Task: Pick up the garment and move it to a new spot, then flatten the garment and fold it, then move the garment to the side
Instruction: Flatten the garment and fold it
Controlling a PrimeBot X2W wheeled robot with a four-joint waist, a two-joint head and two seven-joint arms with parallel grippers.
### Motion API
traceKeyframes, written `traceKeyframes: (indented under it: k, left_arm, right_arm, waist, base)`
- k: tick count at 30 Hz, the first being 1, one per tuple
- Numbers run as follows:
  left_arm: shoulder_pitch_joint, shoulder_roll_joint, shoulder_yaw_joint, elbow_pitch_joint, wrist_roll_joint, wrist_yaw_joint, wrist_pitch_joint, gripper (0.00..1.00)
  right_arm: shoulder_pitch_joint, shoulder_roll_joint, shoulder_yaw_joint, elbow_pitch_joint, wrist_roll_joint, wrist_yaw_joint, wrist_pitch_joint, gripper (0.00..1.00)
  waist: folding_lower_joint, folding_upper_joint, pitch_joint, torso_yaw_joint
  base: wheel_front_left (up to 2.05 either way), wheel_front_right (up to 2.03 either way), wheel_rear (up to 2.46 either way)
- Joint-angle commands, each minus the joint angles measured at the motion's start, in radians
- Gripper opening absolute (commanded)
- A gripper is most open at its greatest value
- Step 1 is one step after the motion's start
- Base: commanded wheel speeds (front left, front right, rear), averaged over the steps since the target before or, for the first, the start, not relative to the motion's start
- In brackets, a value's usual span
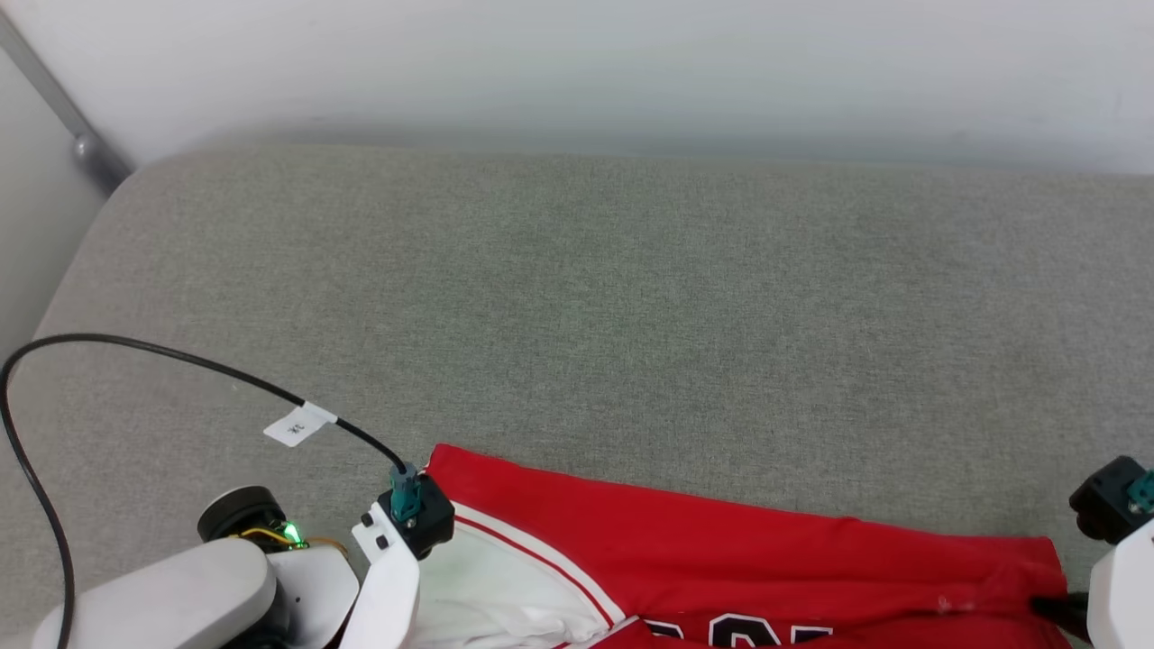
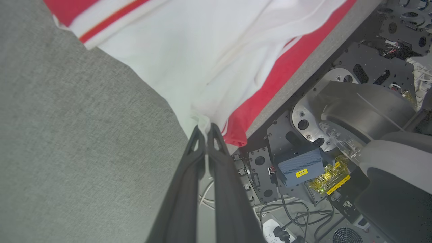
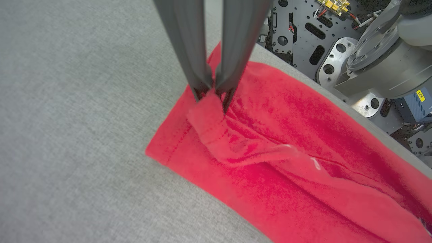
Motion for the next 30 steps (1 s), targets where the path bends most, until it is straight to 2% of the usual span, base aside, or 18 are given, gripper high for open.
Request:
traceKeyframes:
  k: [1, 11, 12, 13, 17, 19, 25, 30]
  left_arm:
    - [0.022, -0.004, 0.002, -0.001, 0.008, 0.005, -0.004, 0.00]
    - [0.088, -0.050, 0.009, 0.059, 0.031, 0.015, -0.064, 0.00]
    - [0.090, -0.053, 0.012, 0.069, 0.037, 0.016, -0.080, 0.46]
    - [0.086, -0.053, 0.016, 0.076, 0.050, 0.018, -0.098, 1.00]
    - [0.076, -0.053, 0.061, 0.072, 0.089, 0.036, -0.224, 1.00]
    - [0.085, -0.048, 0.093, 0.064, 0.118, 0.066, -0.315, 1.00]
    - [0.152, -0.059, 0.168, 0.046, 0.206, 0.214, -0.583, 1.00]
    - [0.229, -0.094, 0.232, 0.060, 0.254, 0.367, -0.796, 1.00]
  right_arm:
    - [0.027, 0.002, 0.001, 0.010, -0.014, -0.001, 0.001, 0.00]
    - [0.053, 0.048, 0.041, 0.057, -0.032, -0.001, -0.015, 0.00]
    - [0.048, 0.052, 0.041, 0.061, -0.034, -0.001, -0.023, 0.34]
    - [0.043, 0.049, 0.041, 0.061, -0.040, -0.001, -0.032, 1.00]
    - [0.044, 0.027, 0.004, 0.036, -0.039, -0.001, -0.083, 1.00]
    - [0.064, 0.017, -0.035, 0.016, -0.031, -0.001, -0.116, 1.00]
    - [0.165, 0.024, -0.225, -0.031, 0.009, -0.001, -0.206, 1.00]
    - [0.285, 0.077, -0.409, -0.023, 0.012, -0.001, -0.253, 1.00]
  waist:
    - [0.0001, 0.0000, 0.011, 0.000]
    - [0.0001, 0.0000, 0.046, -0.008]
    - [0.0001, 0.0000, 0.041, -0.008]
    - [0.0001, 0.0000, 0.035, -0.007]
    - [0.0001, 0.0000, -0.005, -0.005]
    - [0.0001, 0.0000, -0.026, -0.005]
    - [0.0001, 0.0000, -0.057, 0.000]
    - [0.0001, 0.0000, -0.047, 0.003]
  base:
    - [0.00, 0.00, 0.00]
    - [0.00, 0.00, 0.00]
    - [0.00, 0.00, 0.00]
    - [0.00, 0.00, 0.00]
    - [0.00, 0.00, 0.00]
    - [0.00, 0.00, 0.00]
    - [0.00, 0.00, 0.00]
    - [0.00, 0.00, 0.00]
